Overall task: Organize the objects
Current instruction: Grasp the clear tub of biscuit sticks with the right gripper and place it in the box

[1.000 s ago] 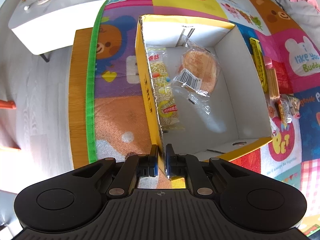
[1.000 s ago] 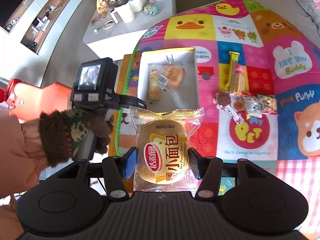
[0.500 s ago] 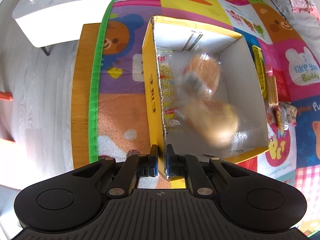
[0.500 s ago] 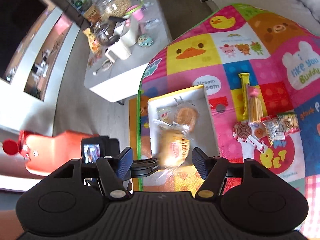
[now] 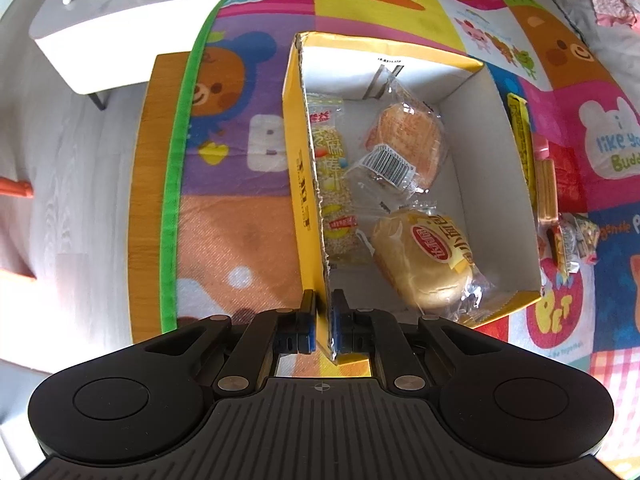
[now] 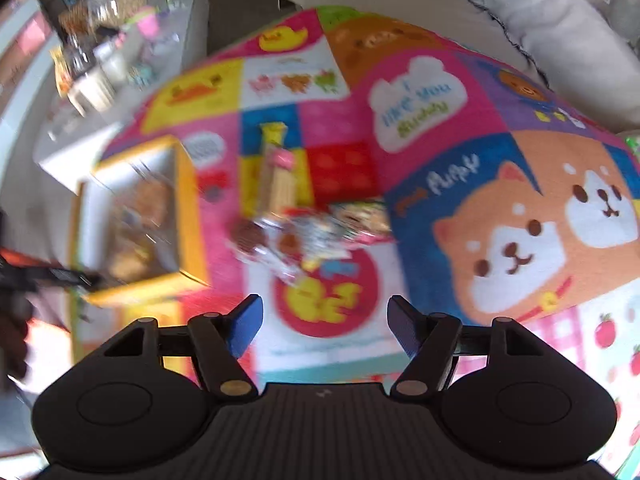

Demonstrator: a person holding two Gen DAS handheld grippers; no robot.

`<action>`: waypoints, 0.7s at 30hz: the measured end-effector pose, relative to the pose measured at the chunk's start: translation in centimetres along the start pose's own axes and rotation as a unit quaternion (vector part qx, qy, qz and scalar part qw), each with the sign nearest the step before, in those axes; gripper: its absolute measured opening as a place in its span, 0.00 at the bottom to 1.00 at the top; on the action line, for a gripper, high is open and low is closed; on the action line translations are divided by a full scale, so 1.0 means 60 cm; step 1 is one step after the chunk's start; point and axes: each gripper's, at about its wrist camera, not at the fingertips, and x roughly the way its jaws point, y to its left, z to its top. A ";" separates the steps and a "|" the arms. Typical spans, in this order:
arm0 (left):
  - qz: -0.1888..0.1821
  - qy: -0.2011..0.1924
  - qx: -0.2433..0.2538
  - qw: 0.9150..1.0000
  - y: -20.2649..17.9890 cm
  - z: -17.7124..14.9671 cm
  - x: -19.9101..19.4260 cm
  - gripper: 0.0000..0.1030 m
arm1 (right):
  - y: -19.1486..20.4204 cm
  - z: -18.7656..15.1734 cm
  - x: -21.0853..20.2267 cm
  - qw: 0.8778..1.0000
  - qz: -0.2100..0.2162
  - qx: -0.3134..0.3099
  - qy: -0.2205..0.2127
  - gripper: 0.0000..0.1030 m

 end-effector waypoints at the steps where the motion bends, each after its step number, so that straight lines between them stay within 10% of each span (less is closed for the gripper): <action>1: 0.005 -0.002 0.000 1.000 -0.003 0.001 -0.001 0.09 | -0.010 -0.001 0.012 1.000 0.003 0.002 0.006 0.67; 7: 0.026 -0.010 -0.003 1.000 -0.010 0.006 -0.009 0.09 | -0.089 0.037 0.106 0.981 0.092 0.169 0.037 0.67; 14: 0.027 -0.019 -0.045 0.998 -0.007 0.005 -0.004 0.09 | -0.019 0.114 0.180 0.994 0.108 0.000 0.033 0.63; 21: 0.018 -0.034 -0.076 0.996 0.004 -0.009 0.000 0.09 | 0.057 0.199 0.275 0.992 0.120 -0.002 0.024 0.63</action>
